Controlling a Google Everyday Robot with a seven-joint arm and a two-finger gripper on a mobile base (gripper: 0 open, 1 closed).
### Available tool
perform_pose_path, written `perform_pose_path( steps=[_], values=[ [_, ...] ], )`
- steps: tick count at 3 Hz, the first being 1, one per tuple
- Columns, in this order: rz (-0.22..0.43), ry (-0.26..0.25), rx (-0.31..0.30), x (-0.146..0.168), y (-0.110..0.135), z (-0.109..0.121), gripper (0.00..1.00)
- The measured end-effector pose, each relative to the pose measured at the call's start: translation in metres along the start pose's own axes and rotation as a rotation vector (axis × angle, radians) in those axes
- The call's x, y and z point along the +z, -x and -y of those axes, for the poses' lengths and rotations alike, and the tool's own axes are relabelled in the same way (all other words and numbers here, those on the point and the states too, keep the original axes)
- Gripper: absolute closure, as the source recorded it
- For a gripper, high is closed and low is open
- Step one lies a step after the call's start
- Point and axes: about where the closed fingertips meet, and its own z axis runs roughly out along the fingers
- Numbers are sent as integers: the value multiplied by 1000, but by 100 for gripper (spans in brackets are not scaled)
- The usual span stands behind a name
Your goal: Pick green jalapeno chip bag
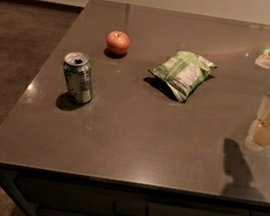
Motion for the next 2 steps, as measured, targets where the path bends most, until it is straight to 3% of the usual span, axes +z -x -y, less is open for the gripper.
perform_pose_path(
  steps=[1,2],
  values=[
    [0,0,0,0,0,0,0],
    [8,-18,56,4,4,14,0]
  ],
)
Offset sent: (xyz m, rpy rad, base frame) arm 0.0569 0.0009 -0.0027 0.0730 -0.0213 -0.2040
